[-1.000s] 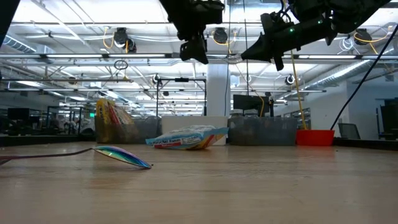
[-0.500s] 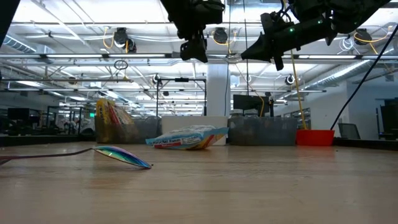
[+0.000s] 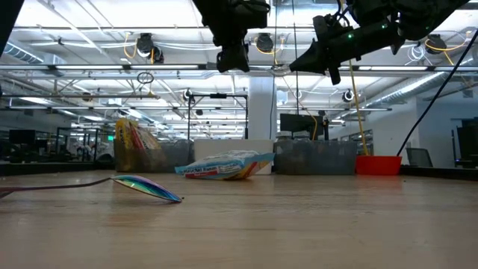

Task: Pick & Place Food Item
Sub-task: Put the white and blue spoon into the white bin

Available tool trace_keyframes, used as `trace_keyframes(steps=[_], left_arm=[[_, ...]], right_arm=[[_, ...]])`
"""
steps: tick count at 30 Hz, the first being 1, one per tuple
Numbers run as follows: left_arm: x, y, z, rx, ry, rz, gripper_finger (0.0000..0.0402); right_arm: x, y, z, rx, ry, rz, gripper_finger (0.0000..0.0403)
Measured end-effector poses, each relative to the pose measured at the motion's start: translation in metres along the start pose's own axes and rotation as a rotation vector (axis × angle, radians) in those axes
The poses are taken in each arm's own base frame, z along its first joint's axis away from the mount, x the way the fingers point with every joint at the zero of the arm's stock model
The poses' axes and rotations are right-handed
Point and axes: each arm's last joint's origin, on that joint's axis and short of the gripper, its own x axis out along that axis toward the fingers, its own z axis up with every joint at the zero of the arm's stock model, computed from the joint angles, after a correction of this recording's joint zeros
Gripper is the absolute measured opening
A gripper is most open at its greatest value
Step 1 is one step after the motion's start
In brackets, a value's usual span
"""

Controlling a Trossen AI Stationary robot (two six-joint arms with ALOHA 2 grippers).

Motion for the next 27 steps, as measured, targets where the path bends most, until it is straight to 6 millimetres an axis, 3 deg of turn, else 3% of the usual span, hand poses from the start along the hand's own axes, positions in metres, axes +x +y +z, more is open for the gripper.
trace_keyframes(steps=[14, 27], left_arm=[[0.0, 0.0, 0.0001, 0.025, -0.002, -0.002, 0.0007], [0.0, 0.0022, 0.0025, -0.002, -0.02, 0.015, 0.0047]], right_arm=[[0.0, 0.0001, 0.0003, 0.0, -0.003, 0.0, 0.0], [0.0, 0.0001, 0.0007, -0.001, -0.007, 0.002, 0.0]])
